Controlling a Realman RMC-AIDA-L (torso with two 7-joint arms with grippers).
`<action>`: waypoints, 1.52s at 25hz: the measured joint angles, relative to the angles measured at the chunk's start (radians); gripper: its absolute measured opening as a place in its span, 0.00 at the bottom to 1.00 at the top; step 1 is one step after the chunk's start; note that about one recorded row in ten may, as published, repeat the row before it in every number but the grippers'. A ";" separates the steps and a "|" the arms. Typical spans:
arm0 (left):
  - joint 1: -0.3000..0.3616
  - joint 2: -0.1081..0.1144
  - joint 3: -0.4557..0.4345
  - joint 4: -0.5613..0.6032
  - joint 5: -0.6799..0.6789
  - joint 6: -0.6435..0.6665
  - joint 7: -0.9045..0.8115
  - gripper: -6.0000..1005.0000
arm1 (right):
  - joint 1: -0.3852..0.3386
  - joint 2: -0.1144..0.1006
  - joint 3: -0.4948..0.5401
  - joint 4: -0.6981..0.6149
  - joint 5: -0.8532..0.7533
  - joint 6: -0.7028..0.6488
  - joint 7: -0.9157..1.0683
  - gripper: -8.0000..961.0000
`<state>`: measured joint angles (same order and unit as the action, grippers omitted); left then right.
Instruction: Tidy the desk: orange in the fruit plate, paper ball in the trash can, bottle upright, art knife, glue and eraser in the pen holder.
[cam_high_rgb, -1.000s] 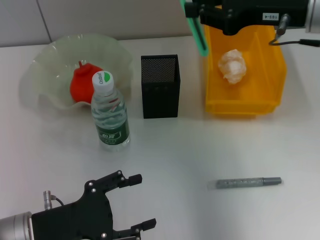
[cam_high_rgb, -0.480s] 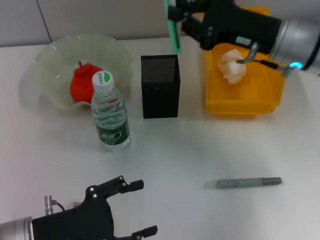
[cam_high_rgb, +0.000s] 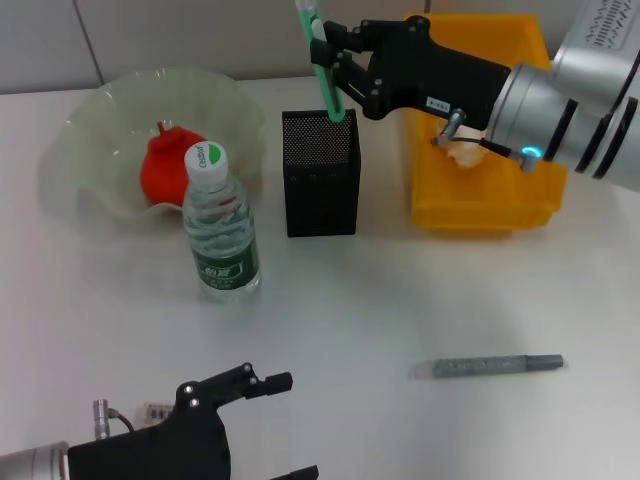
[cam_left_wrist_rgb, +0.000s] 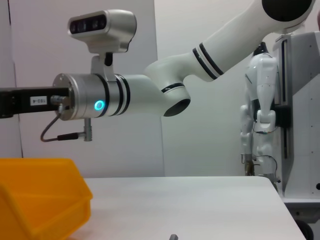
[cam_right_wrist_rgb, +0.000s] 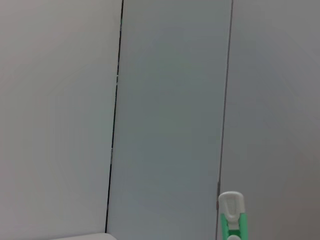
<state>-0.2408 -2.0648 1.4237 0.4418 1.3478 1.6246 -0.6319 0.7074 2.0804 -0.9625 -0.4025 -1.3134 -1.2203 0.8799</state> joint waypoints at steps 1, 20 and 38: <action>0.000 0.000 0.003 0.000 0.000 0.000 0.000 0.80 | 0.002 0.001 -0.002 0.005 0.006 0.002 -0.001 0.19; 0.011 0.000 0.007 0.000 0.001 0.041 0.029 0.80 | 0.097 0.010 -0.013 0.236 0.180 0.063 -0.148 0.19; 0.011 0.002 -0.004 0.000 -0.001 0.048 0.027 0.80 | 0.050 0.012 -0.055 0.251 0.179 0.022 -0.116 0.20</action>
<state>-0.2300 -2.0631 1.4194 0.4418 1.3470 1.6730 -0.6046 0.7579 2.0923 -1.0178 -0.1512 -1.1348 -1.1979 0.7636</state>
